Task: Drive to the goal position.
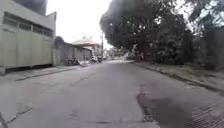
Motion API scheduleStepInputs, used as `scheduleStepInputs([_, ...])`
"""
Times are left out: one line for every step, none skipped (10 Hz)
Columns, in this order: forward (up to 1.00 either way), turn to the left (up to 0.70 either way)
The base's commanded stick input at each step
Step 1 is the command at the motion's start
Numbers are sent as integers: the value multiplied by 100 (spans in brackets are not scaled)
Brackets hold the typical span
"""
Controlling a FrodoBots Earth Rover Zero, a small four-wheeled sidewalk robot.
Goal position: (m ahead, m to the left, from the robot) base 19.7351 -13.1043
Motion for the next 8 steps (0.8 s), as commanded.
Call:
scheduleStepInputs([85, 0])
scheduleStepInputs([85, 0])
scheduleStepInputs([85, 0])
scheduleStepInputs([85, 0])
scheduleStepInputs([85, 0])
scheduleStepInputs([85, 0])
scheduleStepInputs([85, 0])
scheduleStepInputs([85, 0])
